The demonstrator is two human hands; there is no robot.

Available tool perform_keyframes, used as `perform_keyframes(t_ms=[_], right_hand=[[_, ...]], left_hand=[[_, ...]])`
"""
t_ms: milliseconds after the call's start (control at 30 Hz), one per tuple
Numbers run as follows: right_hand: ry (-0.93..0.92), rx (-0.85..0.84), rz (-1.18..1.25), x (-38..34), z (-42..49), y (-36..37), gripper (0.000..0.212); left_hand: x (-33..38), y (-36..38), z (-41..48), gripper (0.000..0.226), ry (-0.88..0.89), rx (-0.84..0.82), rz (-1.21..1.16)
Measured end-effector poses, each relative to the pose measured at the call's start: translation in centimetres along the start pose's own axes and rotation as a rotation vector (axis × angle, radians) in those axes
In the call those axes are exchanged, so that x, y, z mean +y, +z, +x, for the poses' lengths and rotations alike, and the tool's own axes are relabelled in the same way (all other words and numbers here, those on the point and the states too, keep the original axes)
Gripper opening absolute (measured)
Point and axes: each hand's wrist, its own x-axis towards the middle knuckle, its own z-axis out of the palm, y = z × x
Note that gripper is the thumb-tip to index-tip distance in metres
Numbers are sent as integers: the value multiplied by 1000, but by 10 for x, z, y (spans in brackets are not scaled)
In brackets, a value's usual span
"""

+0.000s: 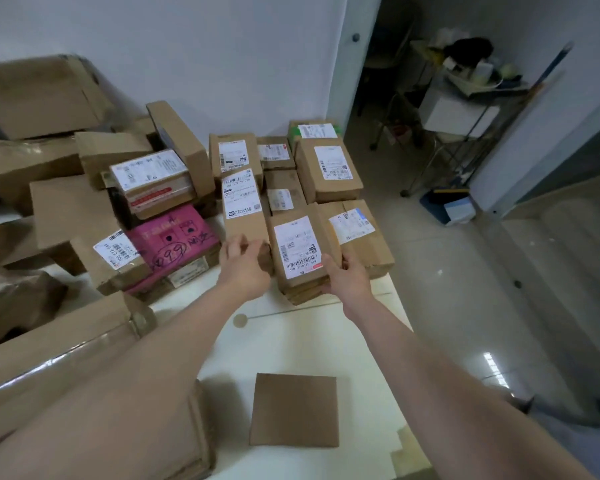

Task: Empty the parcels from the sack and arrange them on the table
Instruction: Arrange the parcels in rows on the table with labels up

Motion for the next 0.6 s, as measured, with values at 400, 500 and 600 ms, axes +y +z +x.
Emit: perform_keyframes(t_ms=[400, 500, 600], right_hand=[[130, 122, -143, 28, 22, 28, 51], [162, 66, -287, 31, 11, 16, 46], [284, -113, -435, 29, -12, -1, 26]], left_hand=[[-16, 4, 2, 69, 48, 24, -42], [-10, 1, -14, 66, 48, 255, -35], [-6, 3, -31, 44, -97, 380, -131]])
